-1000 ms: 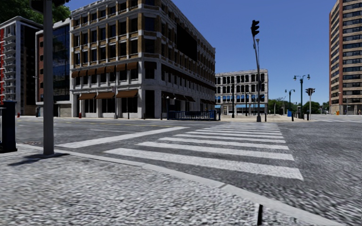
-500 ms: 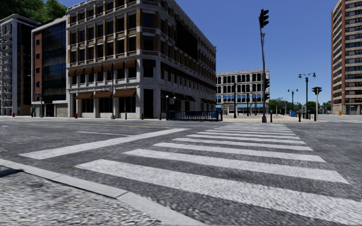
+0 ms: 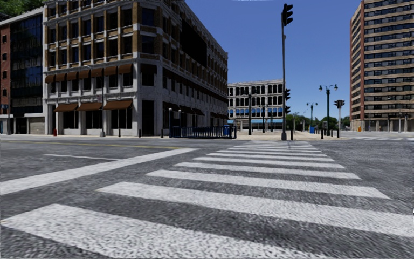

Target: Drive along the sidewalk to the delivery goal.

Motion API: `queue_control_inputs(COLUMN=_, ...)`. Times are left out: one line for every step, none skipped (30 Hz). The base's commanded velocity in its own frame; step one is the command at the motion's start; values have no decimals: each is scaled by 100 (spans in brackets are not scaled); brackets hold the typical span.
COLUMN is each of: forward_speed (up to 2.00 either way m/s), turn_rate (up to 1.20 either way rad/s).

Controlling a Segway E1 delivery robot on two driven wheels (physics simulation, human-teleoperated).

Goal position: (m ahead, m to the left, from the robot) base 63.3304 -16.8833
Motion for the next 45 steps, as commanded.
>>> queue_control_inputs(forward_speed=131, turn_rate=-46)
queue_control_inputs(forward_speed=131, turn_rate=-46)
queue_control_inputs(forward_speed=131, turn_rate=-46)
queue_control_inputs(forward_speed=131, turn_rate=-46)
queue_control_inputs(forward_speed=131, turn_rate=-46)
queue_control_inputs(forward_speed=131, turn_rate=-46)
queue_control_inputs(forward_speed=131, turn_rate=-46)
queue_control_inputs(forward_speed=131, turn_rate=-46)
queue_control_inputs(forward_speed=131, turn_rate=-46)
queue_control_inputs(forward_speed=131, turn_rate=-46)
queue_control_inputs(forward_speed=131, turn_rate=-46)
queue_control_inputs(forward_speed=132, turn_rate=-46)
queue_control_inputs(forward_speed=132, turn_rate=-46)
queue_control_inputs(forward_speed=132, turn_rate=-46)
queue_control_inputs(forward_speed=132, turn_rate=-46)
queue_control_inputs(forward_speed=132, turn_rate=-46)
queue_control_inputs(forward_speed=132, turn_rate=-46)
queue_control_inputs(forward_speed=132, turn_rate=-46)
queue_control_inputs(forward_speed=132, turn_rate=-46)
queue_control_inputs(forward_speed=132, turn_rate=-46)
queue_control_inputs(forward_speed=132, turn_rate=-46)
queue_control_inputs(forward_speed=132, turn_rate=-42)
queue_control_inputs(forward_speed=132, turn_rate=-37)
queue_control_inputs(forward_speed=132, turn_rate=-37)
queue_control_inputs(forward_speed=132, turn_rate=-29)
queue_control_inputs(forward_speed=132, turn_rate=-26)
queue_control_inputs(forward_speed=132, turn_rate=-26)
queue_control_inputs(forward_speed=132, turn_rate=-25)
queue_control_inputs(forward_speed=132, turn_rate=-25)
queue_control_inputs(forward_speed=132, turn_rate=-25)
queue_control_inputs(forward_speed=132, turn_rate=-25)
queue_control_inputs(forward_speed=132, turn_rate=-25)
queue_control_inputs(forward_speed=132, turn_rate=-25)
queue_control_inputs(forward_speed=132, turn_rate=-25)
queue_control_inputs(forward_speed=132, turn_rate=-25)
queue_control_inputs(forward_speed=132, turn_rate=-25)
queue_control_inputs(forward_speed=132, turn_rate=-25)
queue_control_inputs(forward_speed=132, turn_rate=-25)
queue_control_inputs(forward_speed=132, turn_rate=-25)
queue_control_inputs(forward_speed=132, turn_rate=-25)
queue_control_inputs(forward_speed=132, turn_rate=-25)
queue_control_inputs(forward_speed=132, turn_rate=-25)
queue_control_inputs(forward_speed=132, turn_rate=-25)
queue_control_inputs(forward_speed=133, turn_rate=-25)
queue_control_inputs(forward_speed=151, turn_rate=-25)
